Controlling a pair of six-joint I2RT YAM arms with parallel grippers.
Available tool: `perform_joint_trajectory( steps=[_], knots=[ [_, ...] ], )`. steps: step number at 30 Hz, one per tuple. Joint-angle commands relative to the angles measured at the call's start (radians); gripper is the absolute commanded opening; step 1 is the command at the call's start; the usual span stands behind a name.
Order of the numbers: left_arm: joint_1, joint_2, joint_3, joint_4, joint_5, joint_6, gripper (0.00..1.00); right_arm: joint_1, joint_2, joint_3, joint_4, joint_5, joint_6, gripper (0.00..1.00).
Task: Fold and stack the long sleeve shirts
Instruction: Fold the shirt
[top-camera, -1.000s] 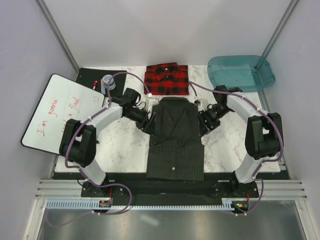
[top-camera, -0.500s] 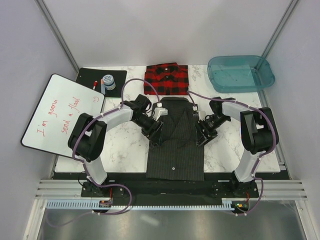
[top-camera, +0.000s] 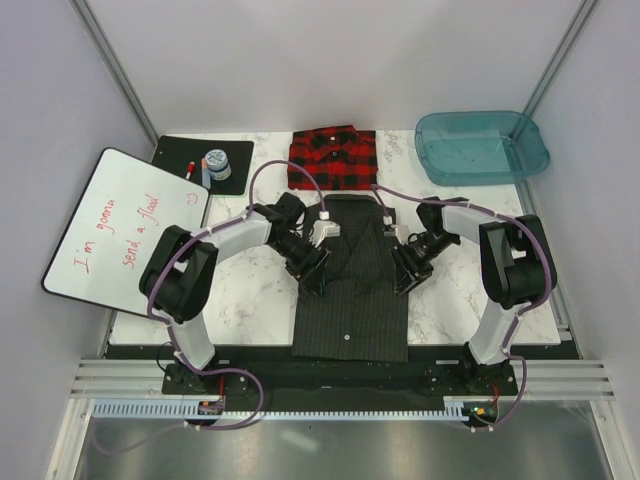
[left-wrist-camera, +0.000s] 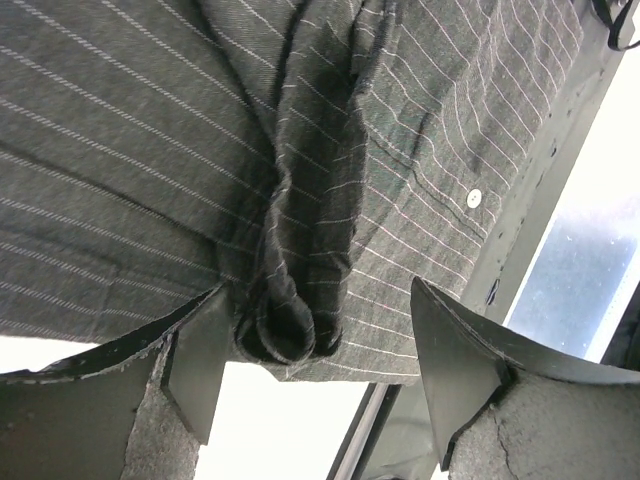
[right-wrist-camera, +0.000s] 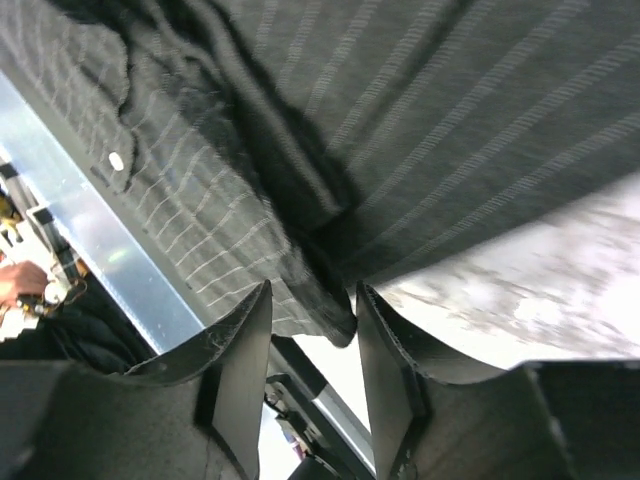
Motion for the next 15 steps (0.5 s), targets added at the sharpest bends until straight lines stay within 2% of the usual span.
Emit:
perform_joint_trajectory(
  steps=[1, 5, 8, 9, 10, 11, 12, 13, 15],
  knots=[
    [-0.013, 0.027, 0.013, 0.0, 0.032, 0.042, 0.77, 0.044, -0.032, 0.001, 0.009, -0.075, -0.022, 0.45],
    [-0.013, 0.032, 0.015, 0.001, 0.049, 0.044, 0.7, 0.061, -0.007, 0.027, 0.017, -0.089, -0.017, 0.36],
    [-0.013, 0.003, -0.002, 0.0, 0.063, 0.055, 0.52, 0.061, -0.013, 0.042, 0.02, -0.093, -0.016, 0.27],
    [-0.013, -0.008, -0.008, 0.0, 0.061, 0.061, 0.4, 0.061, -0.018, 0.045, 0.022, -0.095, -0.02, 0.23],
    [-0.013, -0.034, -0.013, -0.002, 0.058, 0.062, 0.32, 0.063, -0.024, 0.047, 0.023, -0.096, -0.022, 0.14],
    [-0.012, -0.045, -0.021, -0.005, 0.055, 0.064, 0.24, 0.061, -0.036, 0.05, 0.023, -0.101, -0.025, 0.09],
    [-0.01, -0.056, -0.025, -0.01, 0.048, 0.073, 0.08, 0.061, -0.044, 0.052, 0.026, -0.102, -0.031, 0.04],
    [-0.003, -0.073, -0.031, -0.017, 0.043, 0.078, 0.04, 0.061, -0.053, 0.052, 0.028, -0.105, -0.034, 0.0],
    [0.008, -0.123, -0.051, -0.019, 0.031, 0.085, 0.02, 0.061, -0.071, 0.064, 0.034, -0.107, -0.036, 0.0]
  ],
)
